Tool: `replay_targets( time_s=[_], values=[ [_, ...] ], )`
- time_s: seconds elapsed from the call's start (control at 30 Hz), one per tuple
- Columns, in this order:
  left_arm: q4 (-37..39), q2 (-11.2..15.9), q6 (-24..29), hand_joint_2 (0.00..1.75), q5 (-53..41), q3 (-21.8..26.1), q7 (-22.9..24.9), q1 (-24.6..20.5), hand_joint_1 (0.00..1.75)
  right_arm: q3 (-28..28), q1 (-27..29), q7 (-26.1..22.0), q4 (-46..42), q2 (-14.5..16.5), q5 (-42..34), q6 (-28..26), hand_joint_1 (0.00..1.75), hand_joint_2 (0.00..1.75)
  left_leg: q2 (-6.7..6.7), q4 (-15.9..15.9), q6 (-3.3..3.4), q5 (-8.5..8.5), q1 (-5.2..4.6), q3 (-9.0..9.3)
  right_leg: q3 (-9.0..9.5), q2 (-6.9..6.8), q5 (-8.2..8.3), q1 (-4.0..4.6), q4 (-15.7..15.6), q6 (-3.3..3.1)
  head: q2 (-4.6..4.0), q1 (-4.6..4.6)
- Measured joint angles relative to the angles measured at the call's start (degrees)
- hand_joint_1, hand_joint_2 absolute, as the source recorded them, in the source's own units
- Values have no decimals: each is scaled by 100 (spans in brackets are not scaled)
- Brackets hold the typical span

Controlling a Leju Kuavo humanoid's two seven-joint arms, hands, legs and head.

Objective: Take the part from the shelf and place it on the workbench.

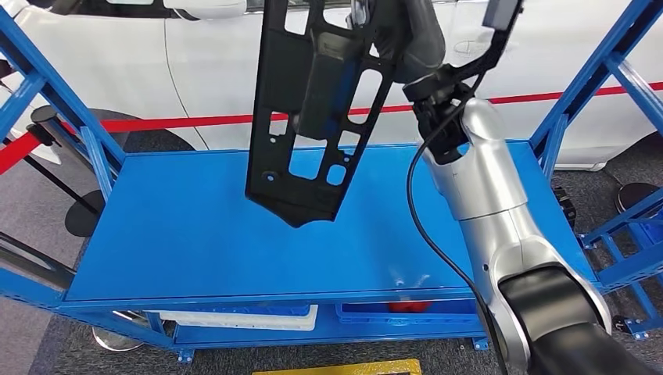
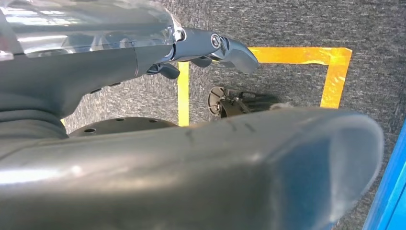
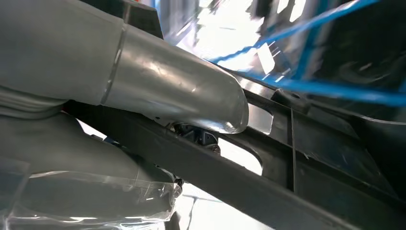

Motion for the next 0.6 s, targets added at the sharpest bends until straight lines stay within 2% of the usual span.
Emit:
replay_targets(
  time_s=[0.17, 0.37, 0.5, 0.6],
  values=[
    [0, -5, 46, 0, 55, 28, 2, 2, 0, -51, 871, -51, -800, -151, -605, 354, 175, 0, 0, 0, 2, -4, 0, 1, 2, 0, -1, 0, -1, 0, 0, 1],
    [0, -6, 87, 0, 97, 65, 11, 1, 0, -67, 2116, -271, -1728, -215, -565, 610, 175, 0, -1, 0, 2, -6, 0, 0, 2, -2, -3, 1, -1, 1, 0, 0],
    [0, -6, 90, 0, 149, 103, 9, 3, 0, -66, 2999, -433, -2306, -216, -470, 745, 175, 175, -3, -2, 0, -12, 1, -2, 2, -2, -5, 1, -1, 2, 0, 0],
    [0, -6, 91, 0, 166, 128, 14, 3, 0, -66, 3504, -492, -2666, -216, -350, 783, 175, 175, -3, -3, 1, -19, 1, -1, 4, -3, -7, 1, -2, 3, 0, 0]
  ],
)
